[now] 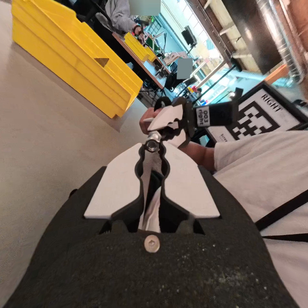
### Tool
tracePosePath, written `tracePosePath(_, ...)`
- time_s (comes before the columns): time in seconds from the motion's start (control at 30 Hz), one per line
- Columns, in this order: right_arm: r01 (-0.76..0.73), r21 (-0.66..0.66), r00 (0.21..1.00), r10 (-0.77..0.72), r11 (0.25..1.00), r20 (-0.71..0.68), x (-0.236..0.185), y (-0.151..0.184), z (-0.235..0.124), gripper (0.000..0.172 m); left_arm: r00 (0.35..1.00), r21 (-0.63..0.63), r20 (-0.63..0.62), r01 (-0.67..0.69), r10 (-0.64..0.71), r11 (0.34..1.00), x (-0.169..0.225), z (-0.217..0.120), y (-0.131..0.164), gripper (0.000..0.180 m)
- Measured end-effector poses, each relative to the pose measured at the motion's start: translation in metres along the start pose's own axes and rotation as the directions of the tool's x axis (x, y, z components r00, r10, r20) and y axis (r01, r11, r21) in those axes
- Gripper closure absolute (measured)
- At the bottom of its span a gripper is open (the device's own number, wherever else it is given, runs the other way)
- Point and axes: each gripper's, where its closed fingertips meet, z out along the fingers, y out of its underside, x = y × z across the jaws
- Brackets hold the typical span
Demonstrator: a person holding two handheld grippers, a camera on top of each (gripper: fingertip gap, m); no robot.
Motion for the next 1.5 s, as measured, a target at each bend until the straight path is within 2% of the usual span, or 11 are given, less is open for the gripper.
tracePosePath(0.13,0.356,-0.103,0.917,-0.368,0.929,-0.153,-0.001,-0.001,0.000,0.154,0.972,0.023,-0.074,0.223,-0.221,0.974,-0.003,-0.001,0.000,0.164)
tracePosePath(0.27,0.308,-0.116,0.938,-0.322,0.944,-0.132,-0.002,0.007,0.004,0.154,0.964,0.040,-0.072,0.259,-0.255,0.965,-0.013,-0.001,0.001,0.164)
tracePosePath(0.43,-0.053,-0.026,0.999,0.053,0.998,0.003,-0.005,0.010,0.006,0.155,0.987,0.018,0.030,-0.159,0.159,0.987,-0.013,-0.004,-0.004,0.112)
tracePosePath(0.53,-0.305,-0.031,0.942,0.307,0.952,0.135,-0.016,0.018,0.013,0.155,0.820,-0.055,0.128,-0.556,0.558,0.829,-0.014,-0.010,0.002,0.106)
tracePosePath(0.6,-0.479,-0.056,0.845,0.478,0.876,0.239,-0.025,0.019,0.016,0.155,0.652,-0.136,0.100,-0.740,0.752,0.659,-0.009,-0.010,0.015,0.109)
tracePosePath(0.67,-0.634,-0.096,0.702,0.623,0.767,0.344,-0.032,0.016,0.017,0.154,0.577,-0.199,0.032,-0.796,0.816,0.571,-0.004,-0.009,0.030,0.112)
tracePosePath(0.9,-0.869,-0.260,0.193,0.772,0.421,0.606,-0.048,-0.005,0.005,0.155,0.479,-0.149,-0.091,-0.874,0.873,0.463,0.021,-0.014,0.039,0.129)
tracePosePath(1.0,-0.896,-0.285,0.071,0.742,0.341,0.666,-0.046,-0.017,-0.002,0.155,0.437,-0.151,-0.086,-0.894,0.895,0.422,0.022,-0.011,0.040,0.139)
tracePosePath(1.07,-0.892,-0.291,0.069,0.742,0.345,0.667,-0.047,-0.017,-0.003,0.155,0.411,-0.167,-0.069,-0.903,0.909,0.396,0.019,-0.011,0.041,0.145)
tracePosePath(1.33,-0.891,-0.290,0.081,0.751,0.349,0.656,-0.047,-0.015,-0.002,0.155,0.439,-0.136,-0.073,-0.894,0.896,0.427,0.023,-0.010,0.037,0.163)
tracePosePath(1.5,-0.899,-0.182,0.213,0.763,0.398,0.611,-0.033,-0.012,0.003,0.155,0.692,-0.203,-0.014,-0.709,0.722,0.675,0.012,-0.012,0.026,0.164)
